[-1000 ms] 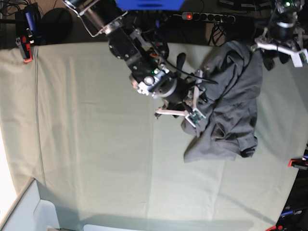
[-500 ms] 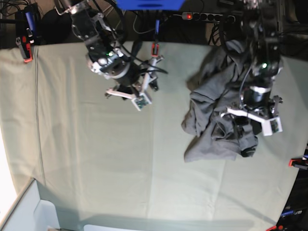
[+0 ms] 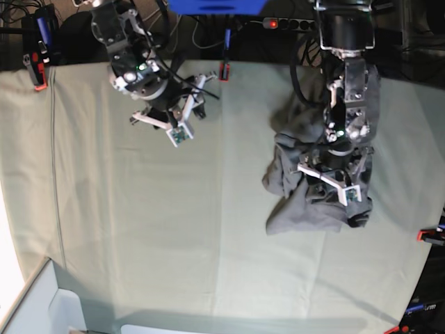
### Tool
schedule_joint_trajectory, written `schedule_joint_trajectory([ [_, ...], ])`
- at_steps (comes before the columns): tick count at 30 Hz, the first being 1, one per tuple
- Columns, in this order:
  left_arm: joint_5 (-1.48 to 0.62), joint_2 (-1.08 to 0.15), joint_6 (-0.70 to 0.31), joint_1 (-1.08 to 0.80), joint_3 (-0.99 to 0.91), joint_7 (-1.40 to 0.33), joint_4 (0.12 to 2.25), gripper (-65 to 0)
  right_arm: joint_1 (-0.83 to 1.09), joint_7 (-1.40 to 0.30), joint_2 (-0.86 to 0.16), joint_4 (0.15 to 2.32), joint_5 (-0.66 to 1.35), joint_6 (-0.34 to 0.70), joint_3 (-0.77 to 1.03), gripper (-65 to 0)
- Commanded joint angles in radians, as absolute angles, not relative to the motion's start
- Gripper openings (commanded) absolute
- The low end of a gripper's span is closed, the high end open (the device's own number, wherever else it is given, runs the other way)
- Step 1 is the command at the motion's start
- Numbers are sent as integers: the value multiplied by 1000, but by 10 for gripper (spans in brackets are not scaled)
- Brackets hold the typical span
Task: Layout the t-shirt on the table in an organized manner, then fold the t-shirt properly
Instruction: 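Move both grippers down onto the crumpled grey t-shirt, then grasp the t-shirt with the left gripper and drag it across the table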
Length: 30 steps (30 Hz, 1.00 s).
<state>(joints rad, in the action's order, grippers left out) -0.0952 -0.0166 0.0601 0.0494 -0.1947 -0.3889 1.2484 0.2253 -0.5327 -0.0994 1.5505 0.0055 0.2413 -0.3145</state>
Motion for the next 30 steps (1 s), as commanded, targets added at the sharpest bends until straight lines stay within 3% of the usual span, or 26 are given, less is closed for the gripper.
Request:
schedule_joint_trajectory([
  [1, -94, -19, 61, 91, -191, -360, 1244, -330, 217, -513, -99, 1569, 12, 251, -312, -406],
  [5, -93, -28, 61, 120, -119, -360, 1179, -338, 219, -513, -99, 1569, 10, 251, -312, -408],
  [7, -99, -27, 61, 119, -104, -360, 1181, -386, 219, -513, -101, 1569, 10, 251, -311, -408],
  [11, -99, -2, 65, 114, -96, -369, 1237, -650, 219, -513, -116, 1569, 8, 248, -311, -409],
  [13, -93, 21, 67, 104, -96, -369, 1293, -628, 219, -513, -119, 1569, 8, 248, -309, -410],
  [18, -99, 61, 67, 58, -61, -369, 1486, -646, 239, -515, -119, 1569, 8, 248, -222, -410],
  [25, -101, 114, 67, 51, 177, -366, 1699, -646, 274, -515, -119, 1570, 8, 249, -76, -410],
  [30, -93, 157, 67, 110, 326, -360, 1730, -646, 309, -515, -119, 1592, 8, 249, 30, -410],
])
